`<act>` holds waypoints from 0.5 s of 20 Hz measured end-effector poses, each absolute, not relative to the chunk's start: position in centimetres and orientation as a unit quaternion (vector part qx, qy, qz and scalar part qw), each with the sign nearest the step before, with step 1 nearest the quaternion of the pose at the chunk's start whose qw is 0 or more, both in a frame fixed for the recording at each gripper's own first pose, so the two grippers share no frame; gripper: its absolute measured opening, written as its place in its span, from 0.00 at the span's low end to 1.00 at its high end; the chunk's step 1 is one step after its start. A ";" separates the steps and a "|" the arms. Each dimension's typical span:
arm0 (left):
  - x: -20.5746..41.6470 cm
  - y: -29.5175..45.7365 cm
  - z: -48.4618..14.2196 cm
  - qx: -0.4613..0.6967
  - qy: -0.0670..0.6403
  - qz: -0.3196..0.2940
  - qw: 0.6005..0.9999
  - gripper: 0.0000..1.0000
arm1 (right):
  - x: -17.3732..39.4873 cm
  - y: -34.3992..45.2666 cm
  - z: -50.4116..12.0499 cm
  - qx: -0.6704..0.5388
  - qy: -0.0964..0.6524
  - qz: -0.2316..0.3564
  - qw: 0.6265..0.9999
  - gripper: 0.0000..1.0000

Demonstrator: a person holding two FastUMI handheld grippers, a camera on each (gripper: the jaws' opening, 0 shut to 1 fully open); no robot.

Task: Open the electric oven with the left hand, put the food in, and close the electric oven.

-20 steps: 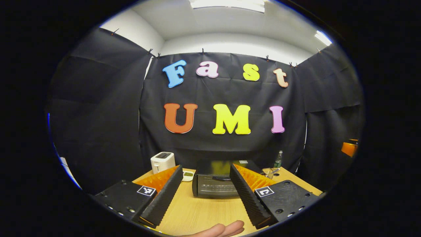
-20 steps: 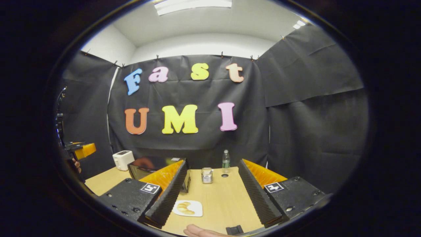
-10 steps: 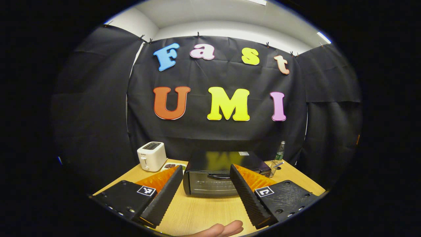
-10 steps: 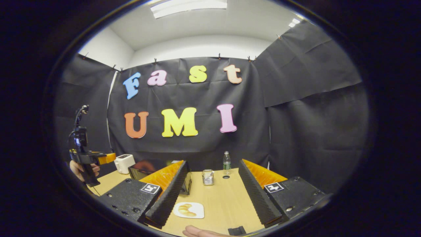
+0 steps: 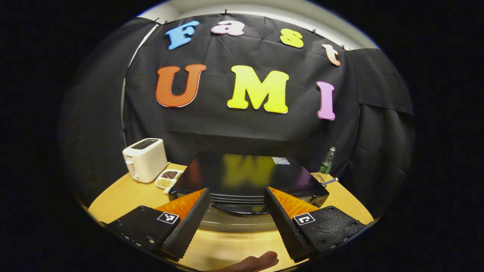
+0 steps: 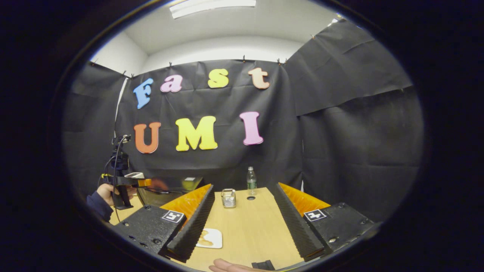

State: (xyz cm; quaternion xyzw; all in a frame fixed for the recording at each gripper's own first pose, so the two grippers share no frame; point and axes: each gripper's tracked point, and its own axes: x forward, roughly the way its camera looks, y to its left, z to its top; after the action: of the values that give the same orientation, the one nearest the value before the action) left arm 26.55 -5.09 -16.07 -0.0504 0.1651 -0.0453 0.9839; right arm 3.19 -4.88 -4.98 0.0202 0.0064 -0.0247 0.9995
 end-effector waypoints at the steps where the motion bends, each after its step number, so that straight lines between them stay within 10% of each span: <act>1: 26.9 -5.6 -16.9 -0.045 0.174 -0.048 0.983 0.94 | 3.5 -5.1 -5.4 0.022 0.011 -0.026 0.999 0.96; 10: 25.5 -5.8 -19.6 -0.013 0.214 -0.039 0.976 0.98 | 4.5 -4.6 -8.1 0.009 0.043 -0.021 0.999 1.00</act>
State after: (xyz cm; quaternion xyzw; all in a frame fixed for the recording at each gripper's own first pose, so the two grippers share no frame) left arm 25.49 -5.78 -19.63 -0.0133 0.2136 -0.0393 0.9760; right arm 4.47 -4.57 -8.13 0.0092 0.0429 -0.0209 0.9988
